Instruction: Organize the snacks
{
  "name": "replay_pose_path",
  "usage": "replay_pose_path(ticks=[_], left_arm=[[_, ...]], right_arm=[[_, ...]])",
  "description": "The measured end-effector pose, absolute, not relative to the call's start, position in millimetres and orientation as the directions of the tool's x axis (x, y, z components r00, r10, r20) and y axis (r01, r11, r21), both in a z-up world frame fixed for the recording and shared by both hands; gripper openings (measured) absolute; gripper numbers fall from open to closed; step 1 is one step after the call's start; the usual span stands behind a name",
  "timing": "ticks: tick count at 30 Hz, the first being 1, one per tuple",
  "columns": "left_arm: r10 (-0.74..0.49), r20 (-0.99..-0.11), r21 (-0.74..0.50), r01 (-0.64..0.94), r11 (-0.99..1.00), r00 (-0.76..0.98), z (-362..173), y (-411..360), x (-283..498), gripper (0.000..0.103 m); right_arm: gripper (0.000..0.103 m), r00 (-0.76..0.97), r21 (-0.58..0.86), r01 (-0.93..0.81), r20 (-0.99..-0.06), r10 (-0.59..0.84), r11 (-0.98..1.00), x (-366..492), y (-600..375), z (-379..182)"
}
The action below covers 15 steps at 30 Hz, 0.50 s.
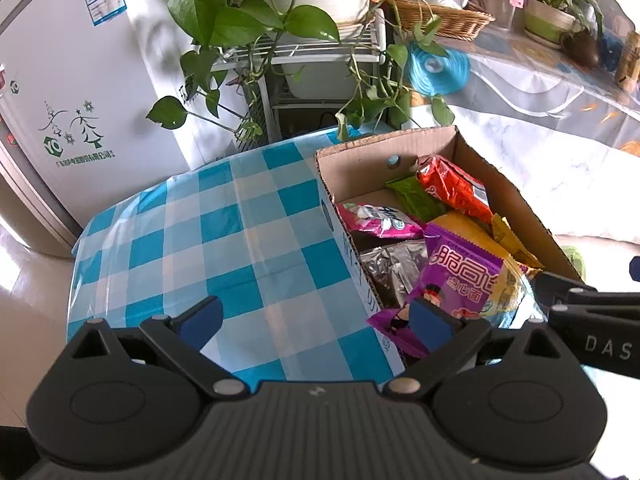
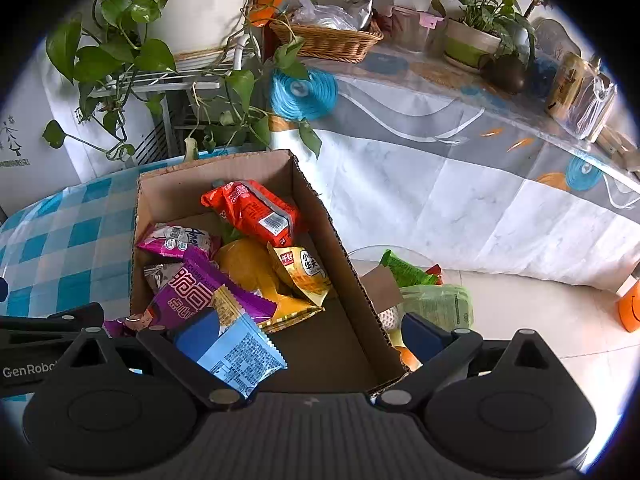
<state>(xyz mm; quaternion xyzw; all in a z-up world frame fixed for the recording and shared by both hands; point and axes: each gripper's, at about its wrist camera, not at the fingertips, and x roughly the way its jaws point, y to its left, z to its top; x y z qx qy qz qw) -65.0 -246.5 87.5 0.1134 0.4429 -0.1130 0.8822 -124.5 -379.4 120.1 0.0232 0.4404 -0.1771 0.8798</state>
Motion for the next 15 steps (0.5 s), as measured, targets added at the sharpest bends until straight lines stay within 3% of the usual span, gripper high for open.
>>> replay_pose_path(ticks=[15], left_arm=[[-0.104, -0.816, 0.087, 0.299, 0.950, 0.569, 86.1, -243.7, -61.6, 0.097]], right_arm=[[0.101, 0.548, -0.122, 0.330, -0.783, -0.295, 0.936, -121.1, -377.1, 119.0]])
